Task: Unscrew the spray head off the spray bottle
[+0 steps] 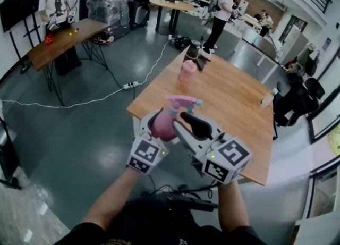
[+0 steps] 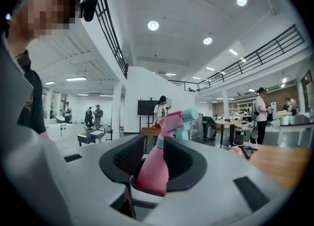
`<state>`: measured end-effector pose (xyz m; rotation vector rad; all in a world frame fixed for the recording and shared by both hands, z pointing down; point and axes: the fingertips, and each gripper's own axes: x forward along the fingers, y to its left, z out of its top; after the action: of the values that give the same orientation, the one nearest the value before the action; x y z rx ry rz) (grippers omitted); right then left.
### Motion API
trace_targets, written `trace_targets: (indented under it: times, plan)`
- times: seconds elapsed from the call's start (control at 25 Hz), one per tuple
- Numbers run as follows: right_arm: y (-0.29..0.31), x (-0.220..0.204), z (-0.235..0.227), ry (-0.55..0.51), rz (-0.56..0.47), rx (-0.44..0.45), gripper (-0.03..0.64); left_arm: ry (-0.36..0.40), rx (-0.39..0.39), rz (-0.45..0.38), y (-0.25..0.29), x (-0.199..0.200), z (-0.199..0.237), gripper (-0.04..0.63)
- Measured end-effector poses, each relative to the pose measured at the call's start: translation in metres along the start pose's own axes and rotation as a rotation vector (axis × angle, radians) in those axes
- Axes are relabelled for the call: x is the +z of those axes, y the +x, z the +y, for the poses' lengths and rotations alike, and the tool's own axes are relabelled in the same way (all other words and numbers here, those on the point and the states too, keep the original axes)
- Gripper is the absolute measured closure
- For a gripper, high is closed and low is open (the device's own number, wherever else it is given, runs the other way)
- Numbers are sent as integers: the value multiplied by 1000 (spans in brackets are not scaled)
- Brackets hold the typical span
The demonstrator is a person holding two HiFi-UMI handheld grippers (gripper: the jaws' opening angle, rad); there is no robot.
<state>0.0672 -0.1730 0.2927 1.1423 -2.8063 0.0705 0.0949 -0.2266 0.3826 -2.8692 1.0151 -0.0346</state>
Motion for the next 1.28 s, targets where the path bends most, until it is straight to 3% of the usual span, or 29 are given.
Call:
trace_targets:
  times: [0.56, 1.0, 1.28]
  plan:
    - [12, 0, -17, 32, -2, -101, 482, 17, 21, -1, 0, 3, -2, 152]
    - [16, 1, -19, 23, -3, -84, 466, 36, -1, 5, 0, 5, -7, 152]
    - [7, -3, -17, 5, -3, 14, 477, 41, -104, 6, -2, 4, -19, 152]
